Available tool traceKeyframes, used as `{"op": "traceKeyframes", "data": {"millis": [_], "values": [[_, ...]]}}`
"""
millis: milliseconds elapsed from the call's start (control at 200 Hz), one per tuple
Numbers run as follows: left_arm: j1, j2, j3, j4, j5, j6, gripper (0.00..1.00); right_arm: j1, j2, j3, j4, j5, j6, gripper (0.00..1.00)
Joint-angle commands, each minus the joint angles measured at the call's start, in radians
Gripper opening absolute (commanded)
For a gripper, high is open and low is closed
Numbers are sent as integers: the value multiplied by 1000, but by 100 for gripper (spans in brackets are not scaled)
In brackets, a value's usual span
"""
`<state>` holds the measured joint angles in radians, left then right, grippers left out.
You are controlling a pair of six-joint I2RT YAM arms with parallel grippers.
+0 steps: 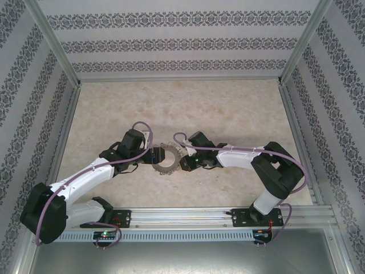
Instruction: Put the keys on the keyring
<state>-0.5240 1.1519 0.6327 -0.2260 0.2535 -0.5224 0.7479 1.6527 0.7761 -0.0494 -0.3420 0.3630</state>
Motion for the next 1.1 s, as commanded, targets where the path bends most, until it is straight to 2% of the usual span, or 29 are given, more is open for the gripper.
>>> {"op": "traceKeyframes", "data": {"millis": [0,80,185,265,535,774,1094], "values": [[-8,5,34,-25,2,30,76,-10,12,4,20,-29,2,22],[-8,8,33,-20,4,28,76,-13,19,1,39,-53,19,23],[-8,8,29,-9,9,25,77,-22,28,-11,81,-92,57,35],[-7,6,28,-7,10,25,77,-31,35,-15,111,-109,84,38],[-7,-11,20,-13,6,27,77,-46,71,-12,118,-120,125,36],[-8,-27,11,-21,-5,29,77,-49,18,-51,81,-89,134,36],[-9,-27,12,-9,3,38,78,-48,52,-56,145,-127,189,33]]}}
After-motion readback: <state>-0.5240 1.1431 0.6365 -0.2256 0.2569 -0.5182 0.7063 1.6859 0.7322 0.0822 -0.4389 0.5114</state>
